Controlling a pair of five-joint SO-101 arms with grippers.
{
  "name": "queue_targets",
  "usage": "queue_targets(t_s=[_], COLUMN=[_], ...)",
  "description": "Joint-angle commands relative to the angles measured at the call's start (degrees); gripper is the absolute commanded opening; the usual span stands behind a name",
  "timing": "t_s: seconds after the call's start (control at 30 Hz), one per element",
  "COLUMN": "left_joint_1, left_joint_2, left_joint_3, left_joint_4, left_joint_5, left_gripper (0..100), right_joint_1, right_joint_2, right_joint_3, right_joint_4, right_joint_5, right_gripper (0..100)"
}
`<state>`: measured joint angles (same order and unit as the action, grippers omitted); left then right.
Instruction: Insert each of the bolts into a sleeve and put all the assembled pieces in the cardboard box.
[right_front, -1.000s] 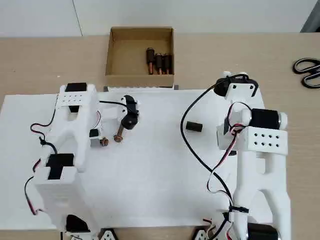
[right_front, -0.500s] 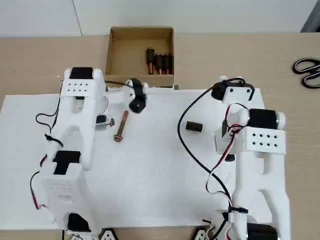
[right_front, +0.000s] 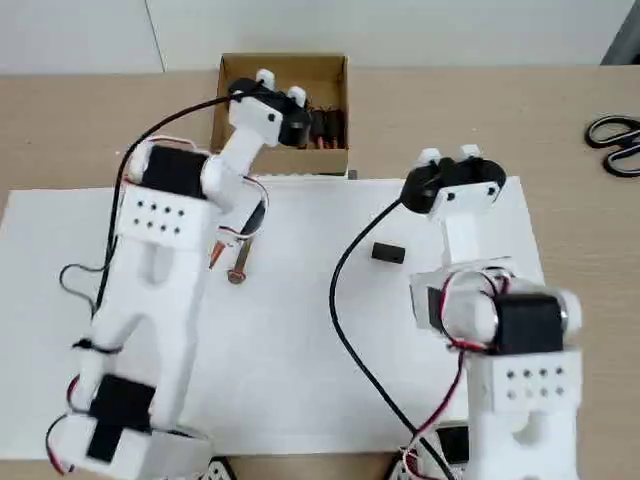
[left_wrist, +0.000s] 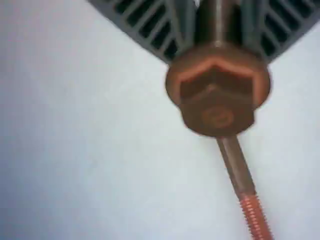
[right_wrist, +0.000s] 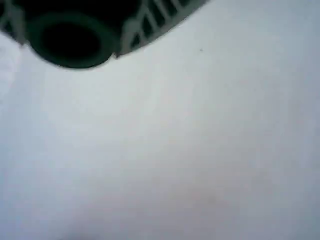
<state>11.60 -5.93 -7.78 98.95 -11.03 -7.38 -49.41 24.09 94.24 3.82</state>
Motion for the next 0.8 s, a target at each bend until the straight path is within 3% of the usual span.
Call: queue_targets(t_s=[0.0, 0.23, 0.5, 0.77], left_joint_1=[2.29, 8.26, 8.09, 8.09], left_joint_2=[-9.93, -32.35, -56.88, -76.4], left_joint_3=[3.65, 12.88, 28.09, 48.48], left_joint_4=[1.41, 0.88, -1.58, -15.03], left_joint_5=[5.01, 18.9, 32.88, 42.11], left_gripper=[0, 0, 0, 0], right_joint_1=[-0.66, -0.66, -1.19, -17.27], right_joint_2=[-5.05, -17.63, -32.75, -44.0], right_joint_3=[-0.26, 0.35, 15.56, 33.93], right_joint_4=[0.57, 0.57, -3.91, -16.57], right_joint_5=[-0.53, -0.7, -2.81, -5.89], right_gripper=[0.4, 0.3, 0.3, 0.3])
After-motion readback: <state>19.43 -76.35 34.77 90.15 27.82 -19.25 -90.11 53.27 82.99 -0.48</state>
